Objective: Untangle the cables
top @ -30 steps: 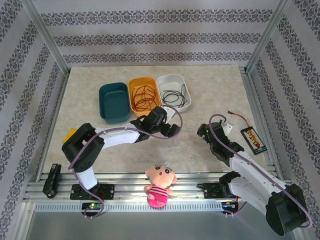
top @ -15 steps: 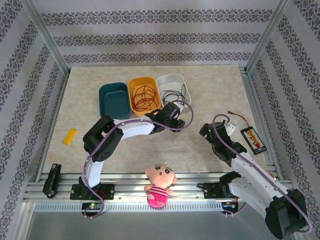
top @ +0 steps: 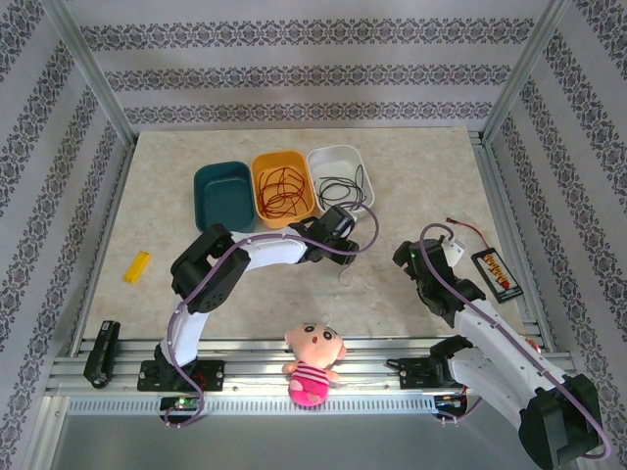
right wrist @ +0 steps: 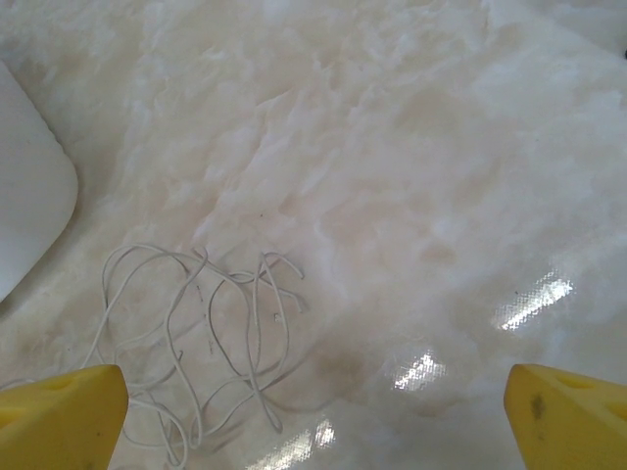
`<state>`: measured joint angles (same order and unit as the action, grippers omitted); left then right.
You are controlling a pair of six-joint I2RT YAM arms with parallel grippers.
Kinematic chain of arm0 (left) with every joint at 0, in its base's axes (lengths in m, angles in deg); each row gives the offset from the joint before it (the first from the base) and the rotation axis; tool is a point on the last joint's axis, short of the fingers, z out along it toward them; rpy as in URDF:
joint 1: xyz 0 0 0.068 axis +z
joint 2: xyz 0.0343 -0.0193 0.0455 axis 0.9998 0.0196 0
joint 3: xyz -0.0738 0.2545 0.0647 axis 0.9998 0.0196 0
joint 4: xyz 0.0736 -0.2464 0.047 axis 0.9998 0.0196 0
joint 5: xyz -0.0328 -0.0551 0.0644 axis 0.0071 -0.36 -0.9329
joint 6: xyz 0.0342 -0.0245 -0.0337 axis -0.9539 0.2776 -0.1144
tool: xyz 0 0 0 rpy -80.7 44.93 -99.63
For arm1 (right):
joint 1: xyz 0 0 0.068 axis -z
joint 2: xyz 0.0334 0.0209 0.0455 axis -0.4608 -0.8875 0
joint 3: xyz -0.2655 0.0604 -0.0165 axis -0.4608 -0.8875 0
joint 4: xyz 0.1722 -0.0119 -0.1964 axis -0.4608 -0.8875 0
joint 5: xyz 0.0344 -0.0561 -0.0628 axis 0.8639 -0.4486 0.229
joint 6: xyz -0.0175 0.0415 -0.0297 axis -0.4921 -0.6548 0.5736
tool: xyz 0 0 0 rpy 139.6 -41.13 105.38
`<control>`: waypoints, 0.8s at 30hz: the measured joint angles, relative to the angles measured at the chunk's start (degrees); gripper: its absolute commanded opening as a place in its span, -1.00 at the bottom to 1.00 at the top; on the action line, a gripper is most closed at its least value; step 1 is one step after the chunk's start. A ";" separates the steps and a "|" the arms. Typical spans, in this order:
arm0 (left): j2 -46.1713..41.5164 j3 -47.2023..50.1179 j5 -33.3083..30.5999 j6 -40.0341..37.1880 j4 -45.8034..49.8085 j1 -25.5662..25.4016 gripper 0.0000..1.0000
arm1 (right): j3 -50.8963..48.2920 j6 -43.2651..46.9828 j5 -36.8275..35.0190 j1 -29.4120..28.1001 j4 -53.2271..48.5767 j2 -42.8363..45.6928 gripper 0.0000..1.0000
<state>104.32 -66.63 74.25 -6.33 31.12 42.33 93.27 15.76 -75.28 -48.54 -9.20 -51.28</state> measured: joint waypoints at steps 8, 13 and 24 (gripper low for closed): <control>0.15 0.07 0.68 0.28 -0.07 0.02 -0.14 | 0.00 0.00 0.00 0.00 0.02 0.00 0.97; 0.48 0.20 1.36 0.28 -0.09 0.02 -0.25 | 0.00 -0.02 0.00 0.00 0.04 -0.13 0.96; 0.72 0.61 1.49 0.31 -1.31 0.02 -0.67 | -0.02 -0.52 0.02 0.02 0.24 -1.79 0.96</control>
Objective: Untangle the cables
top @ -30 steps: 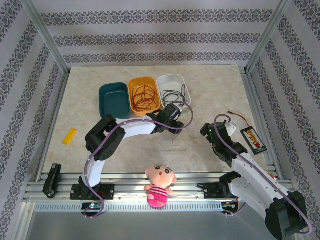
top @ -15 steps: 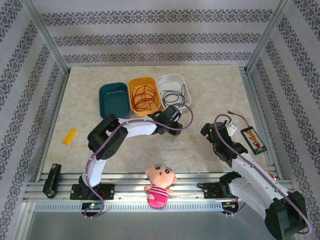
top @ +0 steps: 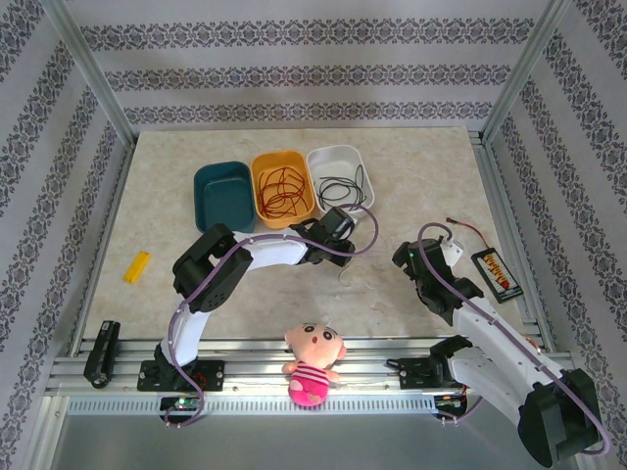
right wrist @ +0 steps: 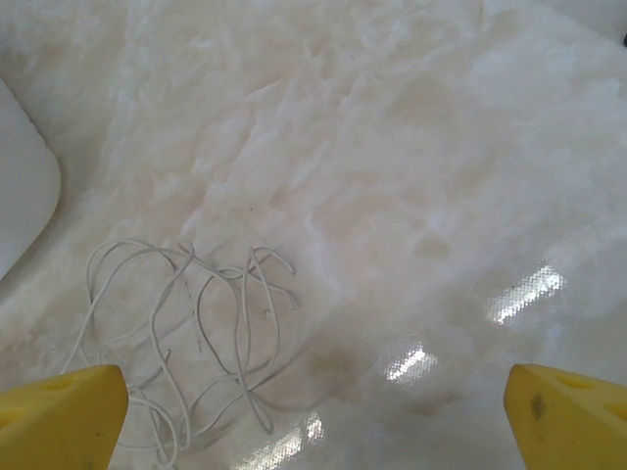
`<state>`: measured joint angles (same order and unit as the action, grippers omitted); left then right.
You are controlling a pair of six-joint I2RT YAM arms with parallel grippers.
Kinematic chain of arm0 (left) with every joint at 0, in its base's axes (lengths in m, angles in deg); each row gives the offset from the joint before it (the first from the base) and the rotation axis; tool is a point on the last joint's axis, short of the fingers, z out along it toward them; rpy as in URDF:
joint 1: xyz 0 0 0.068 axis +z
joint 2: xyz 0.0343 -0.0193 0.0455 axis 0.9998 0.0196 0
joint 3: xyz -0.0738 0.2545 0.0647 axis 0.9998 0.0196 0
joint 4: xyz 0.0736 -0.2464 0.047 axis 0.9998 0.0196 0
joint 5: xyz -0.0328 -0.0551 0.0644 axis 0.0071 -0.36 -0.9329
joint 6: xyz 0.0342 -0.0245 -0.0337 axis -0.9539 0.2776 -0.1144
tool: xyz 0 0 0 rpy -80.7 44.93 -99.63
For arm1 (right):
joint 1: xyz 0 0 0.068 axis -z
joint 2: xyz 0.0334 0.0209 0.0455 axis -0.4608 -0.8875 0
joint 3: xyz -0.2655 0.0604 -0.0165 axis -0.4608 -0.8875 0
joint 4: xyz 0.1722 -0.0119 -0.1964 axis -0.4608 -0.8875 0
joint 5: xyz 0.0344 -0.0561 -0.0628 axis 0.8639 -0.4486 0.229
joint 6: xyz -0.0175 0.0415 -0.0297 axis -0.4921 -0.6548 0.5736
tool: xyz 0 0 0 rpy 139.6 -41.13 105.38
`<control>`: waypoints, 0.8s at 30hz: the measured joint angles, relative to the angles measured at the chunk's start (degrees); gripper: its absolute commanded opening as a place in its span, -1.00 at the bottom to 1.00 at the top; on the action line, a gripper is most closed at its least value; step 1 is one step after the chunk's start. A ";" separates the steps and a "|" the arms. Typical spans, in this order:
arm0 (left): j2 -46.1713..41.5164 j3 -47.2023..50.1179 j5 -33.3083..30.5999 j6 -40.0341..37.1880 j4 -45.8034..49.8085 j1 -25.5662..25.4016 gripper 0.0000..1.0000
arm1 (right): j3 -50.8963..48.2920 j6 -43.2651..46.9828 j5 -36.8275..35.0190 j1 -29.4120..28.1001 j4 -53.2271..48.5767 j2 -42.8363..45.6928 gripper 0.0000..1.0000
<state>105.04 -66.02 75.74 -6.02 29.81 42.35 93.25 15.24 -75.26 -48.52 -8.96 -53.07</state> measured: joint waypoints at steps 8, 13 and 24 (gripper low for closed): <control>-1.86 5.05 0.00 -0.33 -5.40 0.00 -1.00 | 0.00 -0.55 0.94 0.00 0.26 -0.90 0.96; -8.33 11.08 -0.59 -1.75 -8.02 0.00 -1.00 | -0.02 -0.52 1.55 0.00 1.42 -1.16 0.97; -21.99 17.88 -6.47 -5.99 -11.74 0.00 -1.00 | -0.07 1.07 2.82 -0.37 5.22 -4.70 0.96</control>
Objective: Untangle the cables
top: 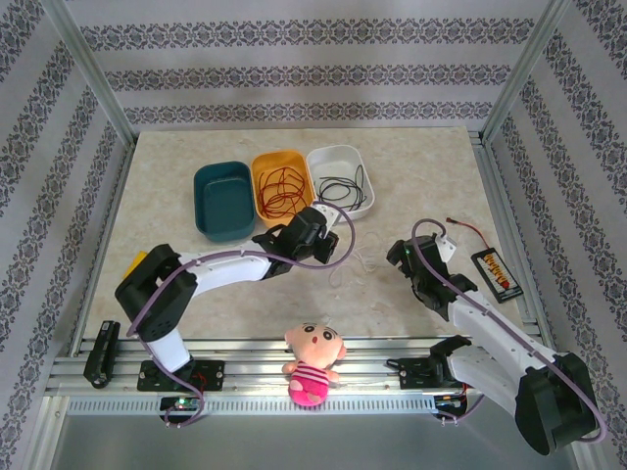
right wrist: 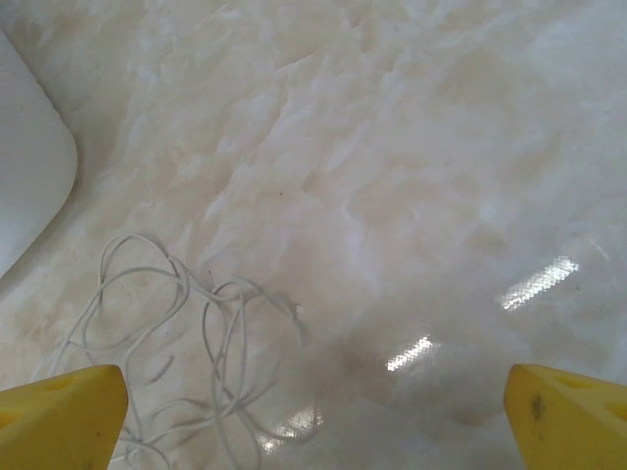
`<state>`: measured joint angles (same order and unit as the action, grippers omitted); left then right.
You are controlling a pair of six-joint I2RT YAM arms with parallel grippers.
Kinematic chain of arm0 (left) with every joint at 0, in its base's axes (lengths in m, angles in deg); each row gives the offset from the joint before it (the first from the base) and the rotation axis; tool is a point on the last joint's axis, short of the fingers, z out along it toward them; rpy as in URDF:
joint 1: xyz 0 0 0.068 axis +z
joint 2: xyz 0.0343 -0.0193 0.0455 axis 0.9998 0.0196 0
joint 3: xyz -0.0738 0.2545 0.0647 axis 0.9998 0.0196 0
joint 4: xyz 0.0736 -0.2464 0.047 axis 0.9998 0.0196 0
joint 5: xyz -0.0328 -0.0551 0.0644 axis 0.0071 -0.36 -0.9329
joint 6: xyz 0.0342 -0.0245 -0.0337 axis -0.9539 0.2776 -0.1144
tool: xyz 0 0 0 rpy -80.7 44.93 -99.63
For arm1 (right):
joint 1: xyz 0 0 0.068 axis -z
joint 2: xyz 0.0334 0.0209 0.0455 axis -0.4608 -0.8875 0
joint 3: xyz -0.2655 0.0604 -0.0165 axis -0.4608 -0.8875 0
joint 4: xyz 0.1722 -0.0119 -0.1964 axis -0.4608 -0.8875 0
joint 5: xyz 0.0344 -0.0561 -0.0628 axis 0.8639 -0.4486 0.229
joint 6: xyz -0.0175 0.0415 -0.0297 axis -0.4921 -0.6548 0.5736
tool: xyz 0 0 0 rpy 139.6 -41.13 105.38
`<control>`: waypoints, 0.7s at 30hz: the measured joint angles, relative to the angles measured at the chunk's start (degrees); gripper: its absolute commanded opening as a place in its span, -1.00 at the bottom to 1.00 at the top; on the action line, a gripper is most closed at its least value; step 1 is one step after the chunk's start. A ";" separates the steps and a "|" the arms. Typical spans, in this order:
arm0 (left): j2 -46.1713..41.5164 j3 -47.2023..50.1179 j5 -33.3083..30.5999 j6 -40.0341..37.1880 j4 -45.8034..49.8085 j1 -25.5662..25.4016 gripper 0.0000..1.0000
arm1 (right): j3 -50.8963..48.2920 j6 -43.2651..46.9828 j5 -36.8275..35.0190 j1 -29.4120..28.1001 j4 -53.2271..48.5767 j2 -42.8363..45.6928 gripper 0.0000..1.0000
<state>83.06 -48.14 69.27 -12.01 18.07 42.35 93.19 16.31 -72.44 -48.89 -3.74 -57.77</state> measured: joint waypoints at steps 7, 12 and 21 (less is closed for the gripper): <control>-3.91 1.55 -1.53 -1.64 -0.24 0.00 -1.00 | 1.62 3.26 0.11 -2.84 1.42 -4.74 0.97; -5.16 1.55 -1.99 -2.32 -0.48 0.00 -1.00 | 6.47 6.23 2.91 -4.70 2.58 -10.78 0.96; -6.12 5.01 -2.51 -2.99 -3.02 0.00 -1.00 | 18.53 6.58 13.60 -4.70 0.20 -17.46 0.53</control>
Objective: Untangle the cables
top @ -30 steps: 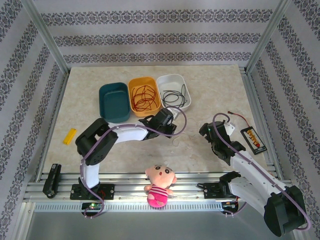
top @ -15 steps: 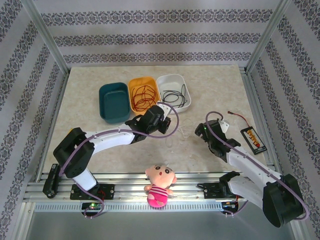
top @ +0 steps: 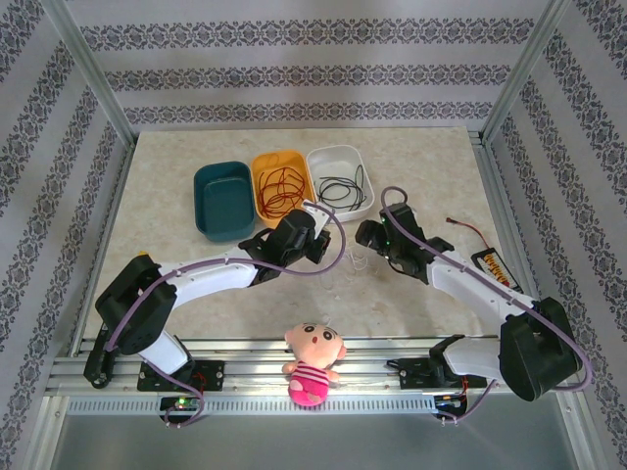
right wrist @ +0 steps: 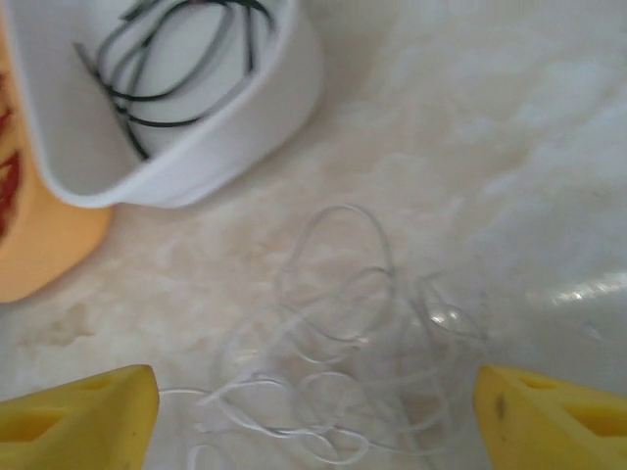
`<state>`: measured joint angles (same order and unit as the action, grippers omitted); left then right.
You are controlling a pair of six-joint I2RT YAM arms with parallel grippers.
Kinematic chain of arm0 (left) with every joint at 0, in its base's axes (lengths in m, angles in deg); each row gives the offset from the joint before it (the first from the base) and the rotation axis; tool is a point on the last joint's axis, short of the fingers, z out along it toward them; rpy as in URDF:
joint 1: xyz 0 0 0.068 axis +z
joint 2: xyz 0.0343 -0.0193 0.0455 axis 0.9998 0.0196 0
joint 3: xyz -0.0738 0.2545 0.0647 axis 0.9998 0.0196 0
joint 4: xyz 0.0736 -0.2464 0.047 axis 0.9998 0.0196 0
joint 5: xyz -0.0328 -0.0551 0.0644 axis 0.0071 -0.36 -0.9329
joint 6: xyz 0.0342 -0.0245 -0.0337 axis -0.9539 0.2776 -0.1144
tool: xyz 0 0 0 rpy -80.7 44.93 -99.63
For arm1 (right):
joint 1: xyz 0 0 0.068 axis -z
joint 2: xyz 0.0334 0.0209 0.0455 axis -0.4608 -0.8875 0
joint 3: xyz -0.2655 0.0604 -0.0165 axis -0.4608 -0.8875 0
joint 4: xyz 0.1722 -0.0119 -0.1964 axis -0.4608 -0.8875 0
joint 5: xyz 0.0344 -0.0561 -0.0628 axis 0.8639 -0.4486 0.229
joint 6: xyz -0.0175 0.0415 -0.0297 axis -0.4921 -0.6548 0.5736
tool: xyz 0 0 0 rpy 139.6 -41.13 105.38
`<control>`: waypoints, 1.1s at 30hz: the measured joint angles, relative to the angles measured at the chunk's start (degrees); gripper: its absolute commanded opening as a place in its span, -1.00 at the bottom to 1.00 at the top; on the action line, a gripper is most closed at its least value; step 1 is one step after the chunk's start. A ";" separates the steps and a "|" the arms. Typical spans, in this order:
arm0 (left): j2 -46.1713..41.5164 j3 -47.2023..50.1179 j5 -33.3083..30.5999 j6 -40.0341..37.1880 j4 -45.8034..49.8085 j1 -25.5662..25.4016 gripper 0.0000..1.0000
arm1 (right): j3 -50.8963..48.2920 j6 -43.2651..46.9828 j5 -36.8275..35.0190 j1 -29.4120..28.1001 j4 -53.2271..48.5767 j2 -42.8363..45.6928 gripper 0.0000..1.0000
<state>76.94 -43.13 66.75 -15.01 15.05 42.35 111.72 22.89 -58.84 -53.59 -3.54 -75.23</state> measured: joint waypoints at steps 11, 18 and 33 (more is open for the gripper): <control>-0.13 1.27 1.18 -0.20 -3.65 0.00 -1.00 | 3.82 -2.73 4.11 0.42 -2.45 -6.25 0.18; -0.15 1.27 1.70 -0.20 -3.91 0.00 -1.00 | 3.04 -4.37 4.94 2.45 -1.18 -9.11 -0.08; -0.13 1.27 4.31 -0.15 -5.35 0.00 -1.00 | 3.61 -5.11 8.90 2.82 1.40 -17.25 -0.56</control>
<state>76.81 -41.87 71.06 -15.16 9.70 42.35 115.33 17.77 -49.95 -50.77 -2.14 -92.48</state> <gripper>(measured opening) 0.043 0.248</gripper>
